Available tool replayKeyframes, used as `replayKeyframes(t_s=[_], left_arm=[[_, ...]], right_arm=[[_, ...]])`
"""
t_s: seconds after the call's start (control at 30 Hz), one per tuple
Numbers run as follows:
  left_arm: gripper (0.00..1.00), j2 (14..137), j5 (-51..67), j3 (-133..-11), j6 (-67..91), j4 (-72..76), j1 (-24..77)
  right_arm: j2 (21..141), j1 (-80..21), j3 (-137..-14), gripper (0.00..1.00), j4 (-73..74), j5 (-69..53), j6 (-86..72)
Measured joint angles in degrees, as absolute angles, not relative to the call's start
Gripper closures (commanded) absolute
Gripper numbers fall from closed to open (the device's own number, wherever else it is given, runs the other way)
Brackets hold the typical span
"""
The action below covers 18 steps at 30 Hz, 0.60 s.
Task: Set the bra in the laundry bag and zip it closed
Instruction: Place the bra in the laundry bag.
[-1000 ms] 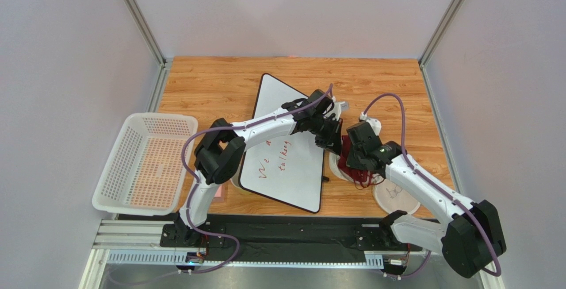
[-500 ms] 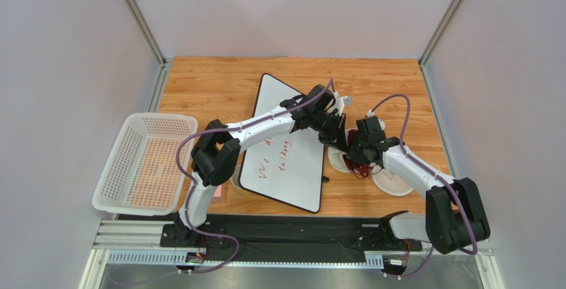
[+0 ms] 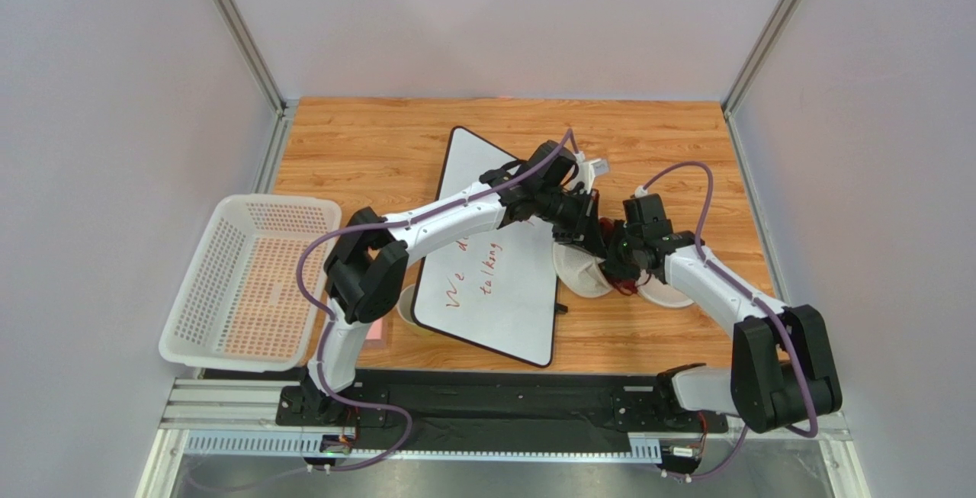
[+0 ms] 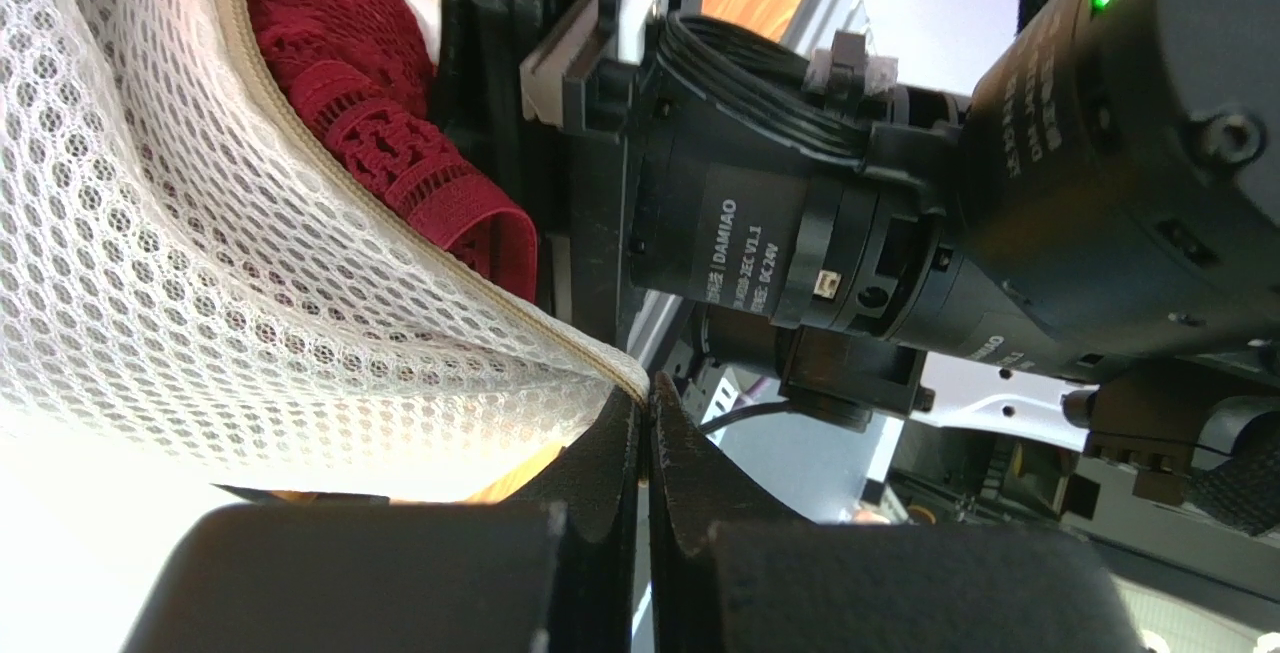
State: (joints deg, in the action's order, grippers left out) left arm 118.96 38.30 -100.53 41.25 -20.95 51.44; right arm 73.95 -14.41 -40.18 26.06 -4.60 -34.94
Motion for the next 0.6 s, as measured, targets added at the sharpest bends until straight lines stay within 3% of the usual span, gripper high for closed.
replayKeyframes(t_s=[0.1,0.33,0.5,0.6], left_arm=[[1.00,119.04,38.22,-100.55,40.97,-22.00,51.40],[1.00,119.04,37.50,-100.71,39.22,-24.49,51.40],[1.00,119.02,36.77,-100.95,38.00,-25.91,51.40],[1.00,119.02,36.47,-100.95,37.60,-26.06,51.37]], right_arm=[[74.54,-14.35,-40.69,0.58,27.49,-5.23,-33.95],[68.36,-13.50,-42.15,0.38,37.08,-6.72,-31.27],[62.33,-11.90,-45.10,0.38,43.20,-8.80,-30.13],[60.45,-11.11,-47.42,0.44,44.84,-9.78,-29.69]])
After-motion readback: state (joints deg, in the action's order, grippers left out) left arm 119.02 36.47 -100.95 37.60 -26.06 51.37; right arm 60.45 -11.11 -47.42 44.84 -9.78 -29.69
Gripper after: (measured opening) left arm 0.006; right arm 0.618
